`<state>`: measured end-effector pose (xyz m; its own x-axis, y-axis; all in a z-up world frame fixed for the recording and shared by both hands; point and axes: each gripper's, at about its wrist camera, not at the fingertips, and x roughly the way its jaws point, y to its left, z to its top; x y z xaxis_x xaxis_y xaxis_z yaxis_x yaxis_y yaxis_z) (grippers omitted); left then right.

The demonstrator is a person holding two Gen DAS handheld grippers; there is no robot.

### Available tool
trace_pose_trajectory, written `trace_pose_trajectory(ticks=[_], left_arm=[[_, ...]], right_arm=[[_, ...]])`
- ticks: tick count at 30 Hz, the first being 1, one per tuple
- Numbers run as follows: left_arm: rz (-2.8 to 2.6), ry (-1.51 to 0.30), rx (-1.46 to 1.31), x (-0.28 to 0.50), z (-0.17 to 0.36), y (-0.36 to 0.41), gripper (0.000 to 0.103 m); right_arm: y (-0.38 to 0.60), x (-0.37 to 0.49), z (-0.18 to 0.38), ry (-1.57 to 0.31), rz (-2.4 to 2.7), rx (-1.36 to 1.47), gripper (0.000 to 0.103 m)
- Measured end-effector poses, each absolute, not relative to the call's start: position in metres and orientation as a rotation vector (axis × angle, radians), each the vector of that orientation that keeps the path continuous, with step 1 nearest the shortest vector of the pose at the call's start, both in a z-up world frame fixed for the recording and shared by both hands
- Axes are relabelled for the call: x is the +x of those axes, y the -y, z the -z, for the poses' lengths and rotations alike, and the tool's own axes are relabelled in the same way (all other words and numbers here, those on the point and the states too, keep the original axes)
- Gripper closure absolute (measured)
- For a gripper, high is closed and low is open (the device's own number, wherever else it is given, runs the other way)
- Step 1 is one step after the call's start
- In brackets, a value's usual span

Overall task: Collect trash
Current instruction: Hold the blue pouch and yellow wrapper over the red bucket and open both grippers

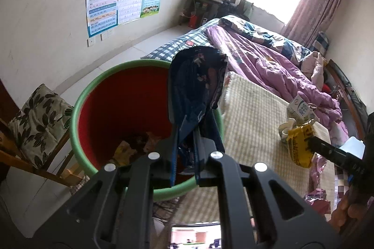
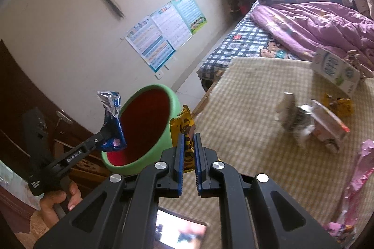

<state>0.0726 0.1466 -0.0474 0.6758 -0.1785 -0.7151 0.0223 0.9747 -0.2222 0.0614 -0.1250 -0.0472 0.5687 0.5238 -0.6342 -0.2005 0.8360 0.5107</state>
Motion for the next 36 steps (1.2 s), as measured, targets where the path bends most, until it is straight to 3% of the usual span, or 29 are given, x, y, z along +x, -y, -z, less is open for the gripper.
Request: trace_pose_trajectory(ticks=[36], left_arm=[[0.172,-0.930,-0.173,0.112,0.085,-0.215,0.092]], right_arm=[[-0.026,0.120,0.070,-0.946,-0.497,0.316,0.093]])
